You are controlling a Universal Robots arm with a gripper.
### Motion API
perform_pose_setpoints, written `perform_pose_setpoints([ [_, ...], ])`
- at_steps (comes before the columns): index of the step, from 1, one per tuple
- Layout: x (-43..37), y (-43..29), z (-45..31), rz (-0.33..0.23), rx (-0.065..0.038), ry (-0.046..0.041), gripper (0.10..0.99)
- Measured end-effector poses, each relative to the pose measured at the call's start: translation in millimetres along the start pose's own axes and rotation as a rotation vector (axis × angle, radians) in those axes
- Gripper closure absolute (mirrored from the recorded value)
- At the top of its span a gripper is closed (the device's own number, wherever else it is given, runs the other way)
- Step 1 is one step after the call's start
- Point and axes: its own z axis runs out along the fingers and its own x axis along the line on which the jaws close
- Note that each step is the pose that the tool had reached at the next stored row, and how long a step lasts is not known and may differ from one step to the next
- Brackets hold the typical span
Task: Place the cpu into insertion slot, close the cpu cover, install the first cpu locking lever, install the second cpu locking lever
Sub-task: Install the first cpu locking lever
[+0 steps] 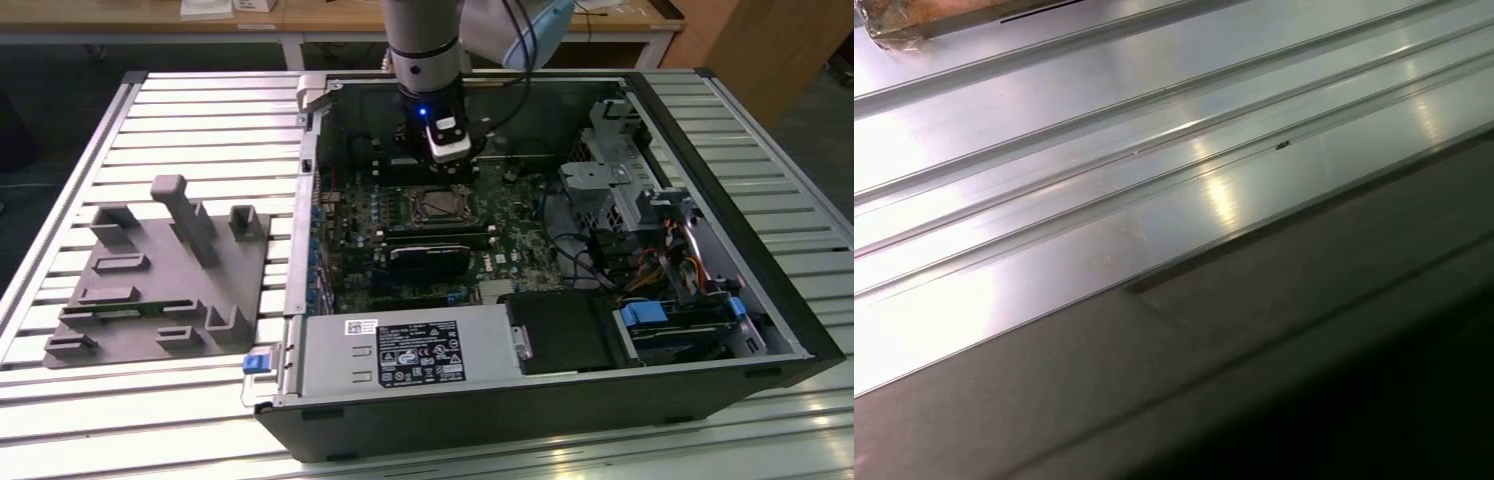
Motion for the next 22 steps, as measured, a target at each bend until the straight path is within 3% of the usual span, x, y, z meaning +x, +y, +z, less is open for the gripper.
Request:
perform_pose_setpoints([
  [10, -2.1, 1.1, -4.2, 0.000, 0.001, 0.0025, 0.980],
  [22, -3.7, -3.1, -2.3, 0.000, 0.000, 0.0032, 0.980],
])
